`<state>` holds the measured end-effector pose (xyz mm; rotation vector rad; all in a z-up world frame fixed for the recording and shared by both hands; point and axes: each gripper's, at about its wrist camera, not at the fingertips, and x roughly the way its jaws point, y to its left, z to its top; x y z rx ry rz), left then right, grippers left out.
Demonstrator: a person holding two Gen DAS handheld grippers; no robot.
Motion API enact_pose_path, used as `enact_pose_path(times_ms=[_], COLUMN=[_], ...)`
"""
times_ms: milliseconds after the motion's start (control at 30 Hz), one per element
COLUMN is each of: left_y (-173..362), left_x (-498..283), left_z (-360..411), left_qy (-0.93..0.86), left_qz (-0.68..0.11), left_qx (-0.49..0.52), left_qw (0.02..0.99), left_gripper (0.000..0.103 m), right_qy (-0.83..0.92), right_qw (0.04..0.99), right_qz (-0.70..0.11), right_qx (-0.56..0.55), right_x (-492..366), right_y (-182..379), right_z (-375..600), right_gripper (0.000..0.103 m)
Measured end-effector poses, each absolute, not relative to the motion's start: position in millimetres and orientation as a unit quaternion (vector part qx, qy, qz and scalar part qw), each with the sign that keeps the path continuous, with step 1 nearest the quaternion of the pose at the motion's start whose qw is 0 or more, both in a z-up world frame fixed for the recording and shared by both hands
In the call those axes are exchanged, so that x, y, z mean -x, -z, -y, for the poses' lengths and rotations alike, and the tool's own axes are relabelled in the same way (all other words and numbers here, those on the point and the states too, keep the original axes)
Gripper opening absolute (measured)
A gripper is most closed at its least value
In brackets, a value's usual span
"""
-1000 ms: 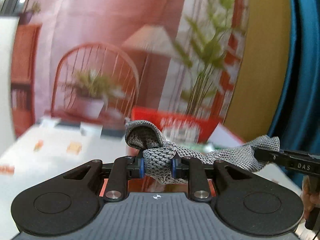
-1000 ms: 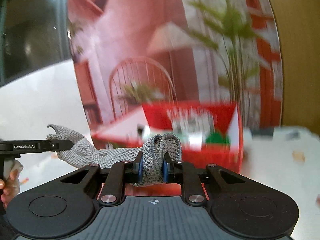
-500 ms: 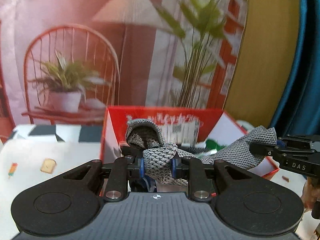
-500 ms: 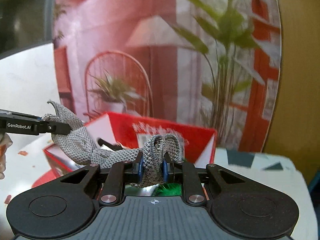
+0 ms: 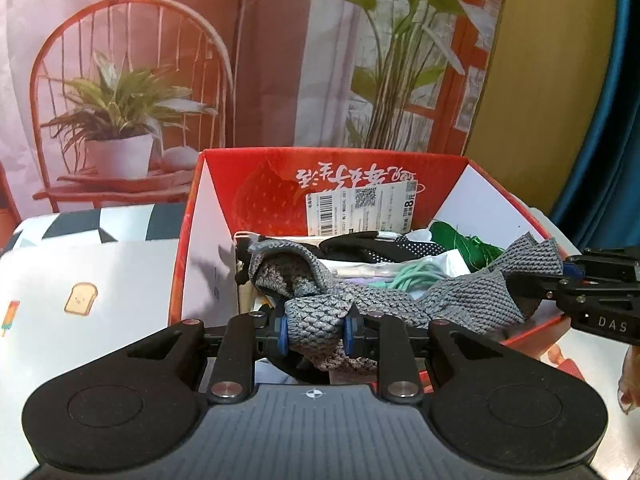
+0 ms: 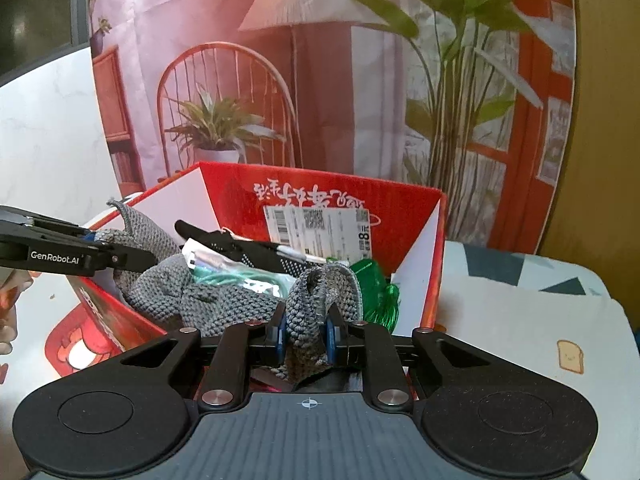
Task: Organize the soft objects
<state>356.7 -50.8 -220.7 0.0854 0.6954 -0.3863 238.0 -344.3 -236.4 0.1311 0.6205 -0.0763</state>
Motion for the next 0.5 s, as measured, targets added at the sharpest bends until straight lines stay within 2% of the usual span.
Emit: enact_pose_path(times_ms=[67,133,300,367,467,500], left_y=[217,213,194,184,171,166], left_x=[-352,-349,-337,-329,-318,-313], left_z=[54,53,45,44,42,42], left_qy=[0.186,0.186,0.178,0.175,0.174,0.172], left_qz=[-0.324,-0.315,-0.285,-0.269,-0.259,-0.257], left_qx=[-0.069,-0.081,-0.078,-0.078,-0.074,-0.073], left_qw=[0.925,0.927,0.939,0.944,0.947,0.948], left_gripper=[0.038,0.06,0.097,0.102,0.103,0.103], right_qy=[0.042,0.055,0.074,0.079,0.089,0.09], right_qw=[0.95,0.951,0.955,0.957,0.961,0.962], right_qz=[-0.304,-0.297,-0.282,-0.274,-0.257,-0.253], right_qx=[-0.064,-0.057,-0.048,-0.05,-0.051,-0.053], right_x=[-237,-233,-224,-219,-211,-208], right_y=[236,233,220,214,202,198], right_z=[344,343,346,348,350,350], right_gripper=[0.017,0.021,0.033,0.039,0.057,0.067])
